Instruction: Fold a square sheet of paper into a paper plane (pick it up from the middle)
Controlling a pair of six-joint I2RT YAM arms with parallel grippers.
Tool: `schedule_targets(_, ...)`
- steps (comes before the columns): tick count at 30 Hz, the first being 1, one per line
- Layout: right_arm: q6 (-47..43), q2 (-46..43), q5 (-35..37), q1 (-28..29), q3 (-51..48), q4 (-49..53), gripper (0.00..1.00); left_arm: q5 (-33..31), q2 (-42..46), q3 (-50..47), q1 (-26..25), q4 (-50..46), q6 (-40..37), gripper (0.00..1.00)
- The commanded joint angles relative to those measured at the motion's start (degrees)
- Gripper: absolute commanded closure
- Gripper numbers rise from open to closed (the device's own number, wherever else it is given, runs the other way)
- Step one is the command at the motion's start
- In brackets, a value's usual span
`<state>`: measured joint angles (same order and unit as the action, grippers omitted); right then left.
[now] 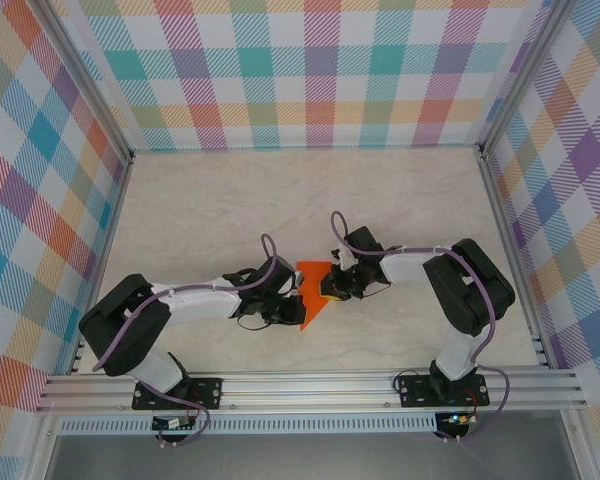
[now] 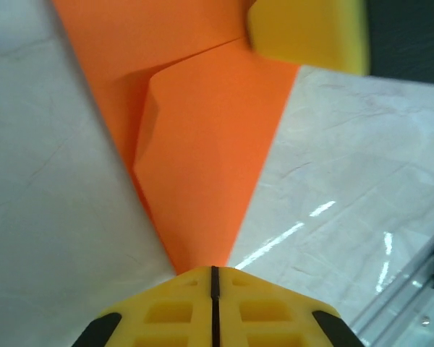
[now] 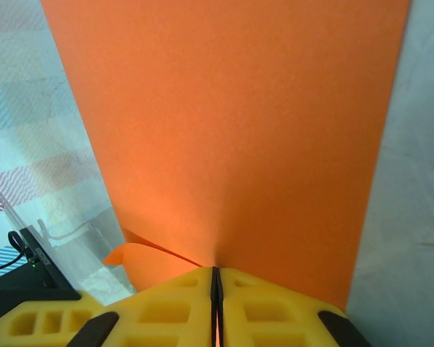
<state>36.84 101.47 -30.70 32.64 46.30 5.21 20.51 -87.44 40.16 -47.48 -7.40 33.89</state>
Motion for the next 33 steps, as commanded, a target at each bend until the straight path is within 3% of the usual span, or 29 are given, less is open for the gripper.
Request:
schedule_targets(1,0.1,1.8,3.4,0.4,-1.1,3.0,0.90,4.1,1.8,1.4,1.2,3.1,4.2,0.90)
schedule_targets(8,0.4,2.6,3.9,0.7,-1.0,3.0,0.90,10.5,-5.9,3.9,1.8,11.0,8.6,0.89)
schedule_targets(19,0.4,2.4,4.4,0.8,-1.5,3.4,0.90,10.0,-12.5,7.1,1.7,8.0,7.2,0.88)
schedule_targets(33,-0.1,2.4,5.7,0.8,-1.7,4.5,0.90,10.6,-11.7,-2.2,1.9,10.9,8.3,0.89)
